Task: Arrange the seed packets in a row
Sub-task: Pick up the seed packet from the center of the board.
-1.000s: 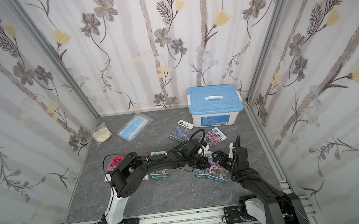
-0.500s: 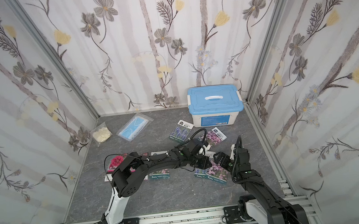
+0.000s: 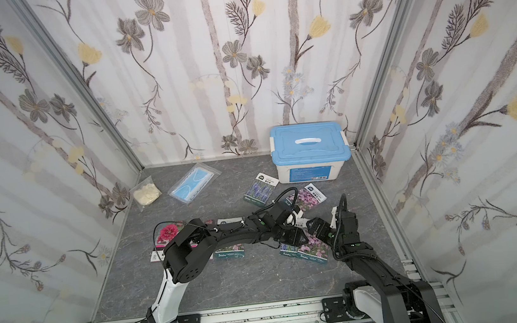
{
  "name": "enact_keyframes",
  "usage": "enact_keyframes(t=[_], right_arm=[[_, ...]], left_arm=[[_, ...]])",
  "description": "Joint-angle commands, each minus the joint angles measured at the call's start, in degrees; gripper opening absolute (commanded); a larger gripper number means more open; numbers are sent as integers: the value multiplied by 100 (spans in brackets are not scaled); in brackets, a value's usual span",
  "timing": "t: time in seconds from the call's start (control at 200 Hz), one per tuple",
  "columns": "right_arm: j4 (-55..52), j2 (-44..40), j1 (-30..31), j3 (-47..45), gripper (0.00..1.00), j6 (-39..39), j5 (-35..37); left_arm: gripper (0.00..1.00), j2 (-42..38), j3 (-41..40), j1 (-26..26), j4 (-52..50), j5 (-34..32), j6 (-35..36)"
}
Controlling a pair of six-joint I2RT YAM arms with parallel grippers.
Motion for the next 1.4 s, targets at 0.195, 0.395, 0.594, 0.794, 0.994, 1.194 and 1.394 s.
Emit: enact_keyframes(t=[0.195, 0.395, 0.594, 0.794, 0.994, 1.194, 1.394], right_arm=[[98, 116, -65, -94, 100, 208, -231], [208, 84, -135, -188, 100, 253, -305], [196, -39, -192, -245, 100, 279, -348], [-359, -643, -200, -35, 100, 155, -99], [-1345, -1406, -214, 660, 100, -183, 264], [-1695, -1587, -214, 1222, 100, -486, 164], [-1429, -1000, 39, 1406, 100, -565, -319]], left_arm=[[39, 152, 36, -29, 263, 200, -105], [34, 291, 299, -75, 368, 259, -200], [12, 412, 442, -114, 431, 313, -279], [0, 267, 546, -104, 349, 179, -213], [0, -251, 377, 7, 367, -4, -139], [0, -1323, -356, 323, 452, -37, -205], [0, -2503, -1413, 799, -112, -426, -87]])
